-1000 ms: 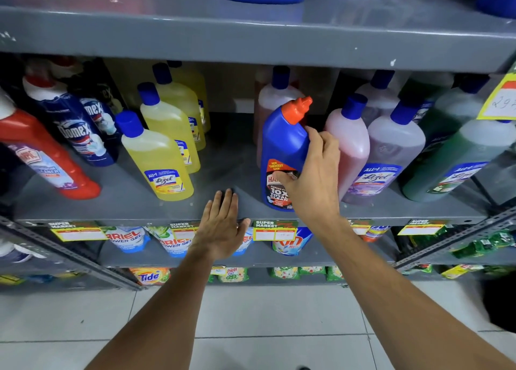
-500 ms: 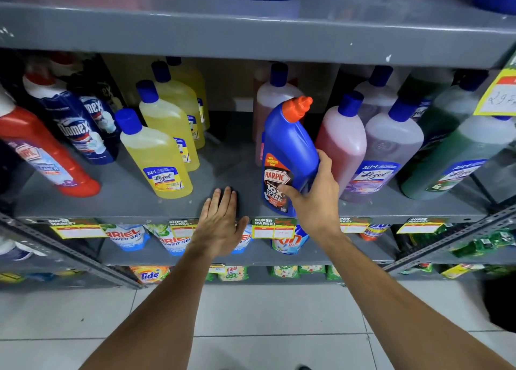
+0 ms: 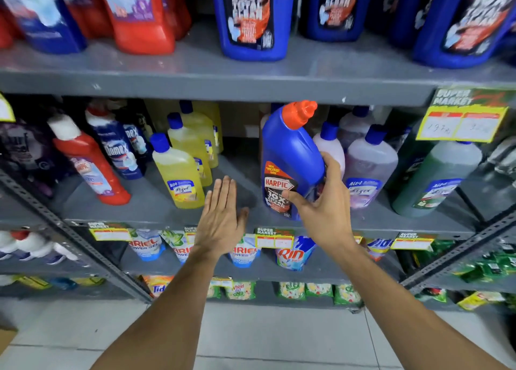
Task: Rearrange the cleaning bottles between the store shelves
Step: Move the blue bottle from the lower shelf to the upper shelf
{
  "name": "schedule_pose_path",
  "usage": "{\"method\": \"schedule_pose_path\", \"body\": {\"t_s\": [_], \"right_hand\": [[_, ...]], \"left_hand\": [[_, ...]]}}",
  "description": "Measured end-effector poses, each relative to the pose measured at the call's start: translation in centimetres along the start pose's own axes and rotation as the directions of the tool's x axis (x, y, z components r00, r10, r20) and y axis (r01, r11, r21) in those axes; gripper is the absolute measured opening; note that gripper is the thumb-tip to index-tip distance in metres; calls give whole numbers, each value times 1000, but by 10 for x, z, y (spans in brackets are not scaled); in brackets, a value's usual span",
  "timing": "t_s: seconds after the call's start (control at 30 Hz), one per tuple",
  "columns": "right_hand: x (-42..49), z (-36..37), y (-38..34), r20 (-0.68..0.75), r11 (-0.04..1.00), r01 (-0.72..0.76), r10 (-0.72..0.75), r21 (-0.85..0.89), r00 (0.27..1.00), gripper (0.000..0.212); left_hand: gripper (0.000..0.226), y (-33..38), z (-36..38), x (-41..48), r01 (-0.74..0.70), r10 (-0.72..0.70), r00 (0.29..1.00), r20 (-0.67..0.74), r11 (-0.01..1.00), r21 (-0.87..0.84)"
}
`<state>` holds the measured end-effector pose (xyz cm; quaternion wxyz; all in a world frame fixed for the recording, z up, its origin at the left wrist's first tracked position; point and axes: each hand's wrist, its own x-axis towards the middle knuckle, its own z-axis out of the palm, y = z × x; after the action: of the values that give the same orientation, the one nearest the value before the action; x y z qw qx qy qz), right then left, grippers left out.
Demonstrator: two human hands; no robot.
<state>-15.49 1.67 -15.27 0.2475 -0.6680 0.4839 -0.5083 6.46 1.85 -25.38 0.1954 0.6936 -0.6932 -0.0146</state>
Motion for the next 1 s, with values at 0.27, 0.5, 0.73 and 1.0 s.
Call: {"method": "schedule_pose_path", "body": {"t_s": [0.27,0.5,0.73,1.0], "right_hand": [[29,-55,-108,-57,968,233,-228,98,972,80],[90,-104,-198,-227,927,356,-324,119,919,81],[149,-125,-206,-247,978,195,-209,-80,946,86],[175,-115,-172,-164,993,85,-98,-80,982,101]], "left_hand": [[68,48,-126,10,21,-39,871,-490,999,-42],[71,97,-220,59,-35,91,852,-515,993,117],[73,108,-227,80,84,-45,965,-258,986,144],[73,106,-232,80,85,-54,978,-204,985,148]]}}
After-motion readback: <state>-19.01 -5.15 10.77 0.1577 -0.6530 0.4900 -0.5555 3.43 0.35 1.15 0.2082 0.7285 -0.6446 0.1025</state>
